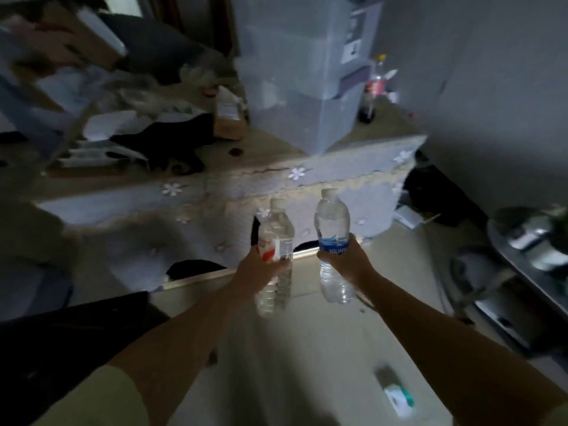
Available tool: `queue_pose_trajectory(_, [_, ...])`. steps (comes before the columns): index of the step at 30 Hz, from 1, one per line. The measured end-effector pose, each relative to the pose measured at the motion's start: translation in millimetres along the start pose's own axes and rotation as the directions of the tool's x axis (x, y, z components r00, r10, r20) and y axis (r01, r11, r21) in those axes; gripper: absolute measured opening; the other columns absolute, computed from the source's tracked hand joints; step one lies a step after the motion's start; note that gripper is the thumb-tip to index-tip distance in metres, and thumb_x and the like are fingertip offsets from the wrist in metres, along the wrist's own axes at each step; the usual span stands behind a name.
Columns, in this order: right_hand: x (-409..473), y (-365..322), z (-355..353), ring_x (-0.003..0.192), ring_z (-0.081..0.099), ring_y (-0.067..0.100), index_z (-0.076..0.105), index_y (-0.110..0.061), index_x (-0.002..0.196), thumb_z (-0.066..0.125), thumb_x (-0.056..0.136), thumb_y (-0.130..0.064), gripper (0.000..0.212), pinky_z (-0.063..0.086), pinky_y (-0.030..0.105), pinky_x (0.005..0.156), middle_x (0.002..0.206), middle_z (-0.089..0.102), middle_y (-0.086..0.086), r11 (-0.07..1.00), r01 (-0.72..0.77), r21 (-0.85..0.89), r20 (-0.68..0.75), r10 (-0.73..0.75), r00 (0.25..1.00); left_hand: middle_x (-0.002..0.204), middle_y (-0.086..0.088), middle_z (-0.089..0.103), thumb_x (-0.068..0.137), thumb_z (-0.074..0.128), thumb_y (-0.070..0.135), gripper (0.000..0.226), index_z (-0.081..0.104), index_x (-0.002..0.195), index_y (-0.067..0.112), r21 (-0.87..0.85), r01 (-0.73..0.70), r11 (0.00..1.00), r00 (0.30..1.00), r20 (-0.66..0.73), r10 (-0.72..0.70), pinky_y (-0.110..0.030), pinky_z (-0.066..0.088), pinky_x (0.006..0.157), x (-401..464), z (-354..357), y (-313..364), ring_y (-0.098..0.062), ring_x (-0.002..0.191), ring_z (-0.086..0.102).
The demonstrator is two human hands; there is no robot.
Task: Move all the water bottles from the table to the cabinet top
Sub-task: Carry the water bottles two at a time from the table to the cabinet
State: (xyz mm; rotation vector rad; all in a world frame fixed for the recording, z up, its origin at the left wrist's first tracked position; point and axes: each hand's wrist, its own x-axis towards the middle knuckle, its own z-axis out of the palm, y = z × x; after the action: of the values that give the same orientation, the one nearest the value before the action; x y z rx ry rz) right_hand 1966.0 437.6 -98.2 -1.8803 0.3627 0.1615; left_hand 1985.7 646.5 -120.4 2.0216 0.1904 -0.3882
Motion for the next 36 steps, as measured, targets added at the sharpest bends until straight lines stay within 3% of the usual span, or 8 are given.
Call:
queue_pose_trajectory(4, [-13.8, 43.0, -83.3, 0.101, 0.065, 0.028, 0.053, -0.008, 0.123, 0.079, 0.074, -0.018, 0.057, 0.052, 0.047, 0.094, 0.109, 0.067, 0.012, 0.999, -0.041, -0.017, -0.132, 0.038, 0.99, 0.116, 0.005, 0.064, 0.064, 0.08, 0.04, 0.067, 0.056, 0.123, 0.016, 0.021, -0.049, 0.999, 0.986, 0.162, 0.045, -0.03, 0.048, 0.09, 3.7, 81.9, 44.2, -0.017, 0.107, 0.063])
queue_pose_trajectory(8, [-45.4, 93.1, -161.9, 0.103, 0.063, 0.028, 0.049, -0.007, 0.126, 0.079, 0.074, -0.019, 0.061, 0.052, 0.043, 0.094, 0.113, 0.065, 0.013, 0.986, -0.155, 0.063, -0.322, 0.167, 0.932, 0.094, 0.013, 0.061, 0.076, 0.077, 0.032, 0.038, 0.055, 0.105, 0.024, 0.088, -0.182, 0.979, 0.922, 0.361, 0.139, -0.011, 0.041, 0.06, -1.8, 170.3, 89.1, -0.006, 0.085, 0.059])
queue_pose_trajectory(12, [-88.9, 133.4, -209.0, 0.094, 0.064, 0.025, 0.056, -0.009, 0.116, 0.079, 0.073, -0.013, 0.05, 0.053, 0.028, 0.077, 0.097, 0.067, 0.005, 0.965, -0.193, 0.179, -0.492, 0.258, 0.832, 0.076, 0.007, 0.055, 0.073, 0.077, 0.027, 0.028, 0.05, 0.08, 0.028, 0.156, -0.339, 0.928, 0.823, 0.526, 0.213, -0.026, 0.047, 0.067, -13.6, 241.4, 116.0, -0.01, 0.073, 0.054])
queue_pose_trajectory(14, [-114.3, 149.9, -224.1, 0.096, 0.064, 0.028, 0.055, -0.007, 0.118, 0.079, 0.073, -0.012, 0.052, 0.055, 0.035, 0.081, 0.1, 0.067, 0.01, 0.946, -0.216, 0.24, -0.567, 0.318, 0.76, 0.083, 0.001, 0.065, 0.073, 0.077, 0.033, 0.026, 0.059, 0.088, 0.023, 0.201, -0.377, 0.904, 0.762, 0.622, 0.18, -0.033, 0.052, 0.072, -18.6, 274.5, 125.5, -0.014, 0.079, 0.063])
queue_pose_trajectory(20, [-207.7, 187.9, -241.3, 0.103, 0.062, 0.027, 0.05, -0.01, 0.124, 0.08, 0.069, -0.018, 0.063, 0.051, 0.048, 0.095, 0.111, 0.064, 0.012, 0.858, -0.264, 0.44, -0.732, 0.513, 0.448, 0.11, 0.007, 0.066, 0.054, 0.074, 0.053, 0.072, 0.056, 0.118, 0.024, 0.233, -0.553, 0.799, 0.502, 0.859, 0.097, -0.031, 0.051, 0.091, -60.1, 367.8, 149.7, -0.017, 0.1, 0.064])
queue_pose_trajectory(27, [-326.3, 205.9, -205.6, 0.097, 0.063, 0.024, 0.052, -0.015, 0.121, 0.079, 0.071, -0.016, 0.057, 0.054, 0.041, 0.091, 0.104, 0.065, 0.007, 0.766, -0.085, 0.637, -0.766, 0.641, 0.046, 0.112, 0.0, 0.069, 0.061, 0.081, 0.047, 0.067, 0.059, 0.119, 0.021, 0.038, -0.766, 0.641, 0.069, 0.997, 0.024, -0.04, 0.051, 0.096, -162.9, 445.6, 150.7, -0.02, 0.102, 0.065])
queue_pose_trajectory(32, [-415.0, 212.6, -159.6, 0.091, 0.06, 0.023, 0.052, -0.01, 0.115, 0.076, 0.073, -0.005, 0.048, 0.053, 0.038, 0.088, 0.097, 0.062, 0.008, 0.724, 0.05, 0.688, -0.707, 0.684, -0.181, 0.119, 0.003, 0.066, 0.069, 0.082, 0.036, 0.059, 0.055, 0.121, 0.024, -0.133, -0.781, 0.61, -0.215, 0.974, -0.064, -0.037, 0.051, 0.097, -254.8, 467.0, 127.7, -0.018, 0.107, 0.063])
queue_pose_trajectory(36, [-483.3, 222.3, -124.1, 0.082, 0.055, 0.016, 0.046, -0.008, 0.117, 0.072, 0.077, 0.003, 0.048, 0.051, 0.015, 0.068, 0.094, 0.056, 0.007, 0.702, 0.122, 0.702, -0.646, 0.699, -0.306, 0.118, 0.005, 0.063, 0.073, 0.081, 0.027, 0.046, 0.052, 0.109, 0.031, -0.249, -0.772, 0.584, -0.393, 0.91, -0.132, -0.014, 0.05, 0.08, -334.3, 472.9, 94.4, 0.0, 0.091, 0.061])
